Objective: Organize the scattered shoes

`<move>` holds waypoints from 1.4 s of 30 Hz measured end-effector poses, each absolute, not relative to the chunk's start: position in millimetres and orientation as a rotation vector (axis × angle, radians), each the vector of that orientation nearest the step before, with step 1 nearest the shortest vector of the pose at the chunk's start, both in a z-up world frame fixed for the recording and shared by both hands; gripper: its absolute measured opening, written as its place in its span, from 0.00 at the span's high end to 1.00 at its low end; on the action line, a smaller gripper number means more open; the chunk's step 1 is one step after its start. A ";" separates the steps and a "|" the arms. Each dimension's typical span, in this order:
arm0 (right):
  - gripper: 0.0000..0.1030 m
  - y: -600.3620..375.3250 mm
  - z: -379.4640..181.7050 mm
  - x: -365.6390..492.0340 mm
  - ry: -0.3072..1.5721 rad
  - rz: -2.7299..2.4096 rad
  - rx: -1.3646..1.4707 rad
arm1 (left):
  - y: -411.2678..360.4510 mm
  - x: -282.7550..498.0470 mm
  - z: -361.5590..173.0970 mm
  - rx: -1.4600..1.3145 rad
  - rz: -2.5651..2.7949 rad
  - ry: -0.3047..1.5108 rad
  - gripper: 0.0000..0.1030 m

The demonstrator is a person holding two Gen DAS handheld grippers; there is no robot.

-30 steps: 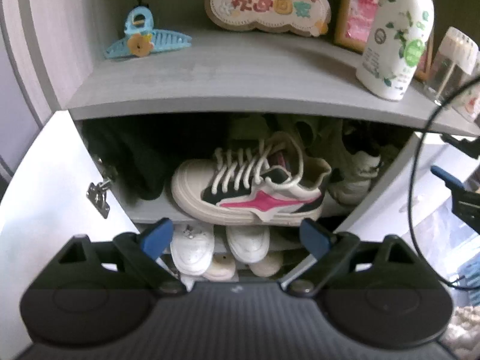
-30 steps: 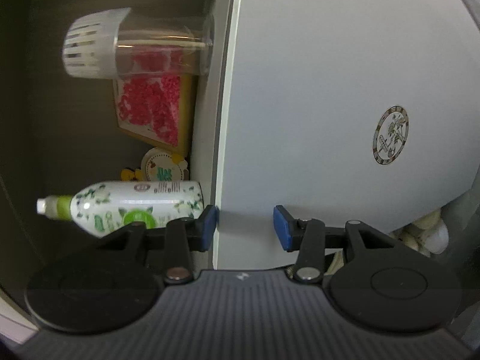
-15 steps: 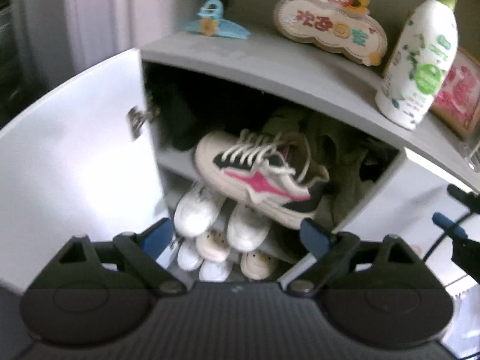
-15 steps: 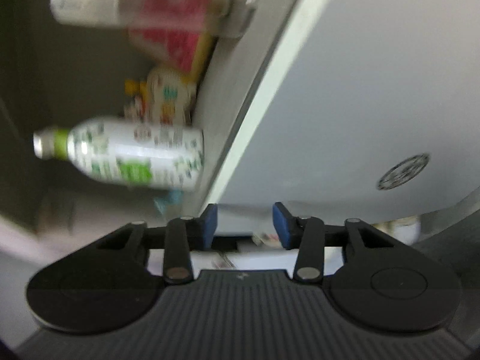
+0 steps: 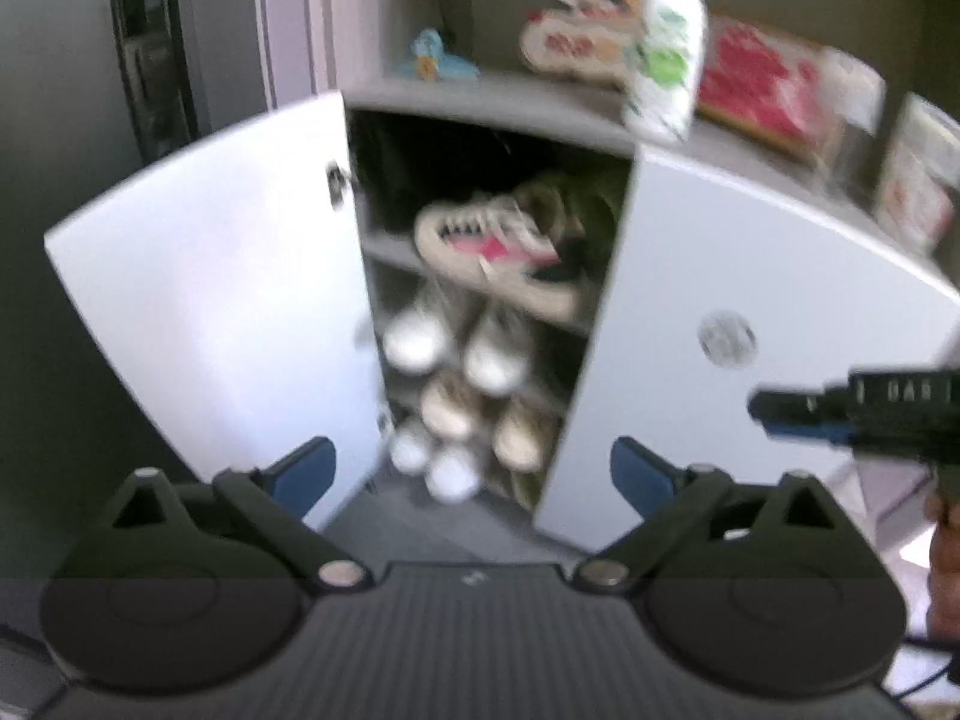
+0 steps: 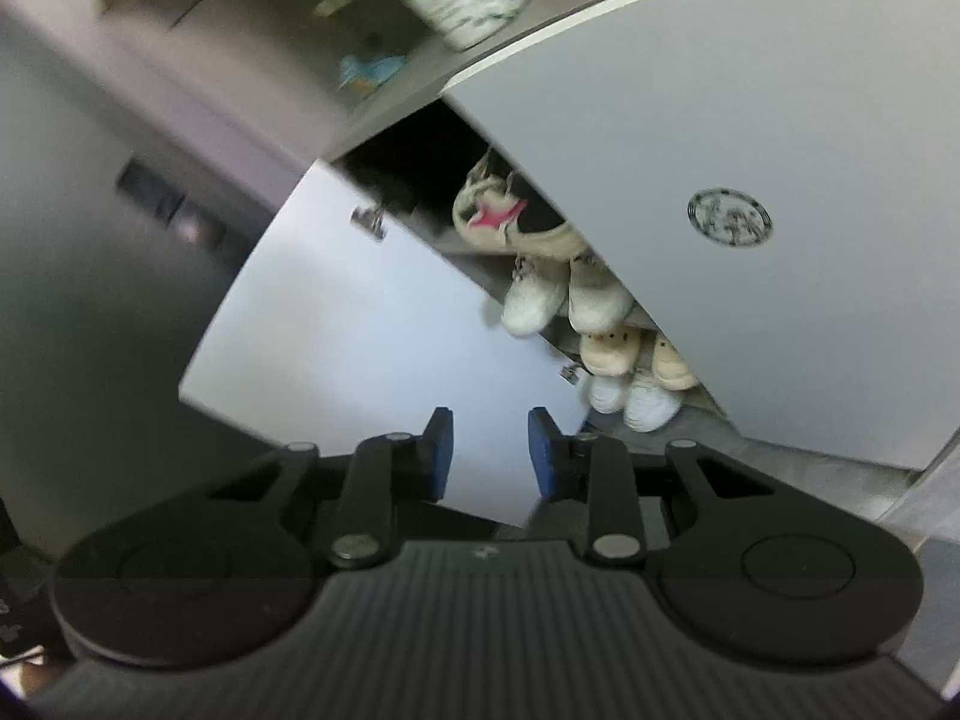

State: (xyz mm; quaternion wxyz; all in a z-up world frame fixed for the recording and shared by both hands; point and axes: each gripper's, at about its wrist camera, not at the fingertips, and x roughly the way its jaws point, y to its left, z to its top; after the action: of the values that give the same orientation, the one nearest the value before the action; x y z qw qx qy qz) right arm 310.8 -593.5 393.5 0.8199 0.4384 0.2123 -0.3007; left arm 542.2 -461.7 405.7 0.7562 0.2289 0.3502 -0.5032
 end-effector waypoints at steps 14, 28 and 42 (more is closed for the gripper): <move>0.70 -441.3 428.3 193.2 0.595 -0.584 0.820 | -280.2 445.1 394.0 0.432 -0.889 0.900 0.04; 0.70 -477.7 408.5 143.2 0.641 -0.050 0.504 | -206.2 299.3 400.3 0.212 -0.304 0.855 0.04; 0.70 -404.8 344.2 58.9 0.682 -0.334 0.571 | -145.5 240.3 333.1 0.275 -0.485 0.885 0.01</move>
State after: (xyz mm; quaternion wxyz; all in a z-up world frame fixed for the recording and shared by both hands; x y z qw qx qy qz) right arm 58.9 -404.8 344.2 0.8893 0.2751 0.3282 -0.1606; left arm 240.3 -145.5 333.1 0.8662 0.1311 0.4228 -0.2317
